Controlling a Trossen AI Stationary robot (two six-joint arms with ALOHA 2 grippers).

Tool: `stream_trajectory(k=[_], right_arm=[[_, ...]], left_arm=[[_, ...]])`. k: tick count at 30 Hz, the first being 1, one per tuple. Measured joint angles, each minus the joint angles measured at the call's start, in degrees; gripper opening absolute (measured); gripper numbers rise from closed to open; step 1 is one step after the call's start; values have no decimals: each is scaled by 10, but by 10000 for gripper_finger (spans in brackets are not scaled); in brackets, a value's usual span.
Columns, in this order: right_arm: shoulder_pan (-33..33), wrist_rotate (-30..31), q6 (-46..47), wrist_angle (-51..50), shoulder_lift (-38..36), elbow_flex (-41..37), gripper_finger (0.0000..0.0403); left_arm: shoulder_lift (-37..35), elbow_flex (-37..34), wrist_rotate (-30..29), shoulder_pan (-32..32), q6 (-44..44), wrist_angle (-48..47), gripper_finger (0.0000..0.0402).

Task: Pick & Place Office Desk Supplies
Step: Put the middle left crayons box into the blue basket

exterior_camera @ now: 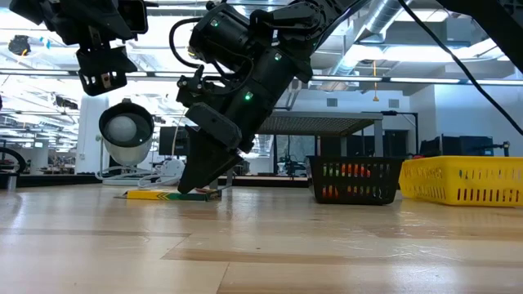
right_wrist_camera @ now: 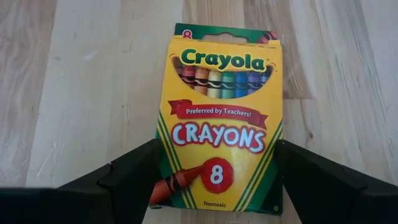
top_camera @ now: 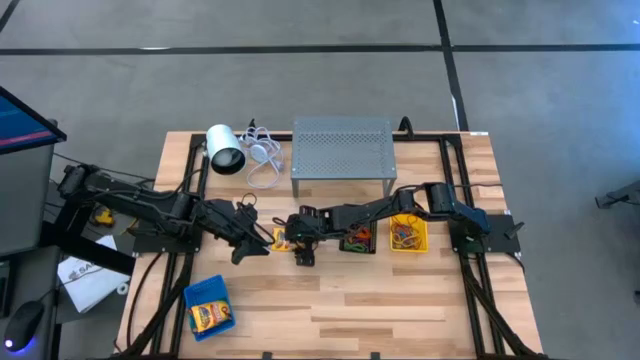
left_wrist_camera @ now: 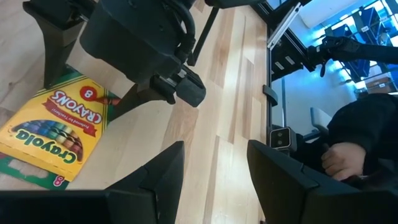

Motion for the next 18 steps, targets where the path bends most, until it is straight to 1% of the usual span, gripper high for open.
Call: stream_trajectory(k=[6, 12, 18], right_arm=[[0, -2, -11, -3, 0, 0, 311], [-2, -38, -6, -12, -2, 1, 313], [-2, -29, 2, -24, -3, 4, 347]], left_arm=[[0, 0, 0, 0, 0, 0, 172], [0, 0, 0, 0, 0, 0, 172], [0, 0, 0, 0, 0, 0, 172]])
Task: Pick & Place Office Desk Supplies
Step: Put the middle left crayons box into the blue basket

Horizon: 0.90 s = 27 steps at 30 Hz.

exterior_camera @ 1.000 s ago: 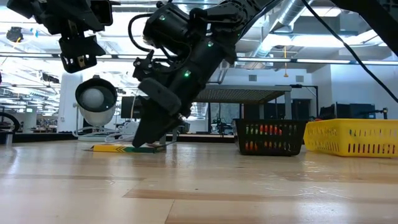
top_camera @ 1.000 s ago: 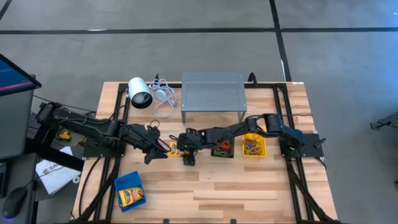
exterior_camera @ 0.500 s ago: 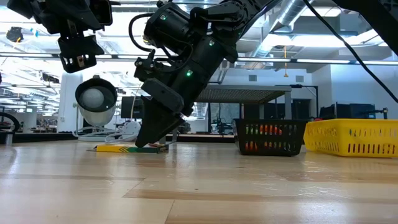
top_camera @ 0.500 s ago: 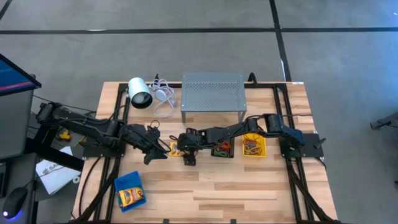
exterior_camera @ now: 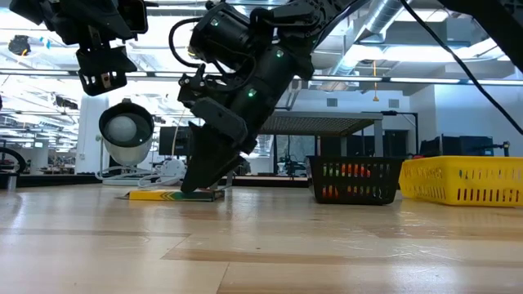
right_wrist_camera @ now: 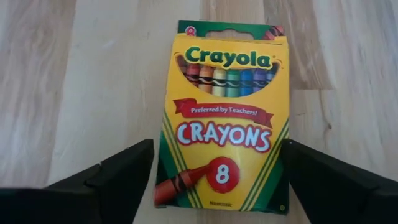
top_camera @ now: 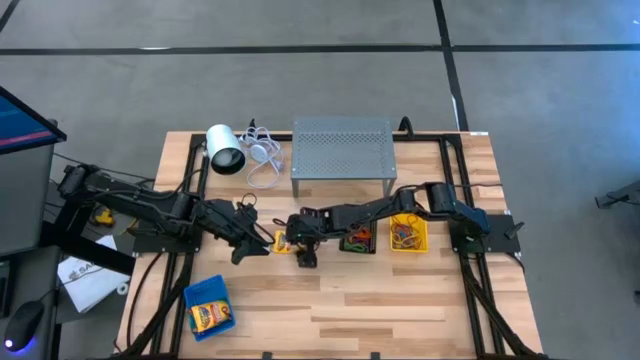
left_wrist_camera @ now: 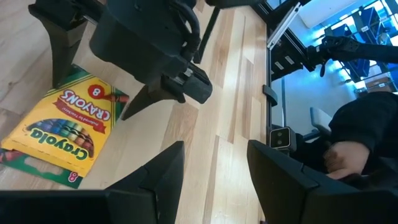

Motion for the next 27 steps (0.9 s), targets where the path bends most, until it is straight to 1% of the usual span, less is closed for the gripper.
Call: stream_trajectory(k=[8, 19, 27], right_arm=[[0, 0, 3, -24, -9, 21, 396], [-1, -1, -6, -43, -10, 21, 399], [-1, -19, -22, -57, -10, 22, 400]], left_arm=[[0, 0, 2, 0, 0, -3, 172], [0, 0, 4, 0, 0, -4, 172], [0, 0, 9, 0, -7, -4, 172]])
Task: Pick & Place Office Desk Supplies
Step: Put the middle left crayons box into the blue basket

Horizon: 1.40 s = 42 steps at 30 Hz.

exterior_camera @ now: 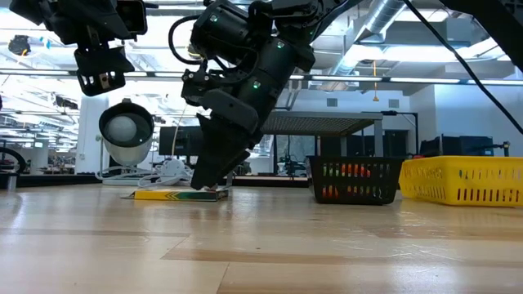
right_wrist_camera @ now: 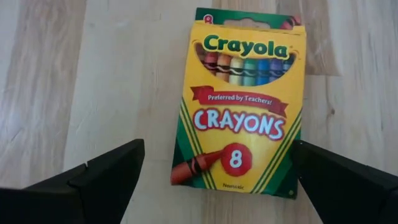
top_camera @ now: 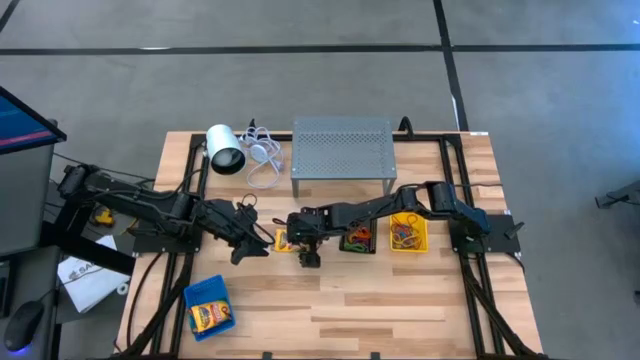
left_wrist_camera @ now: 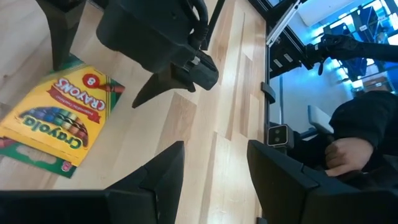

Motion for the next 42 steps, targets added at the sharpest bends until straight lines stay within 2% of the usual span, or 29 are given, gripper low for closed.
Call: stream_trajectory(k=[21, 42], right_arm=[[-14, 4, 8, 19, 5, 1, 400], [-9, 3, 64, 17, 5, -9, 400]], left_arm=[[0, 0, 1, 0, -6, 0, 172], [0, 0, 1, 0, -6, 0, 172]])
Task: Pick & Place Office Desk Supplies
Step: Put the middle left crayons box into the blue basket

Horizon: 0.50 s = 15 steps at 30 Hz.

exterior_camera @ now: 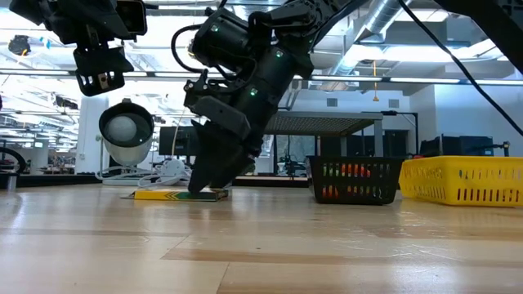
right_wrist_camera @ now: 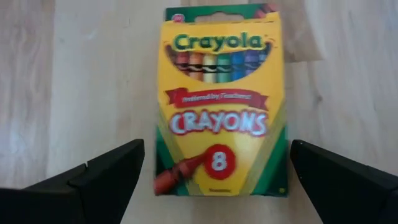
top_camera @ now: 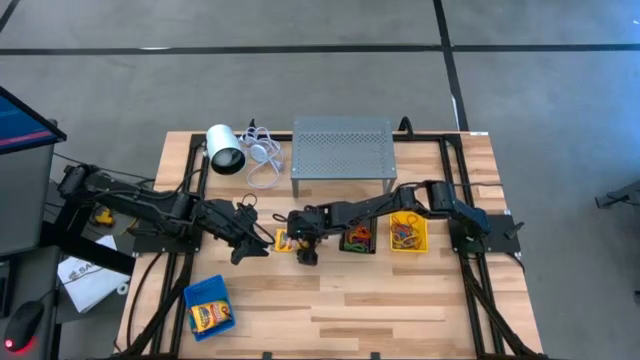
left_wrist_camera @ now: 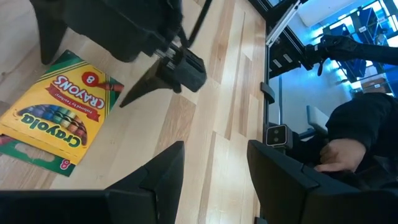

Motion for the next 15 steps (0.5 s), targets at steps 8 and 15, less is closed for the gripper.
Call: stream_trajectory(k=[8, 15], right_arm=[[20, 17, -1, 2, 23, 4, 389], [24, 29, 15, 4, 39, 4, 327]], left_arm=[[0, 0, 0, 0, -1, 0, 172], [0, 0, 0, 0, -1, -1, 172]])
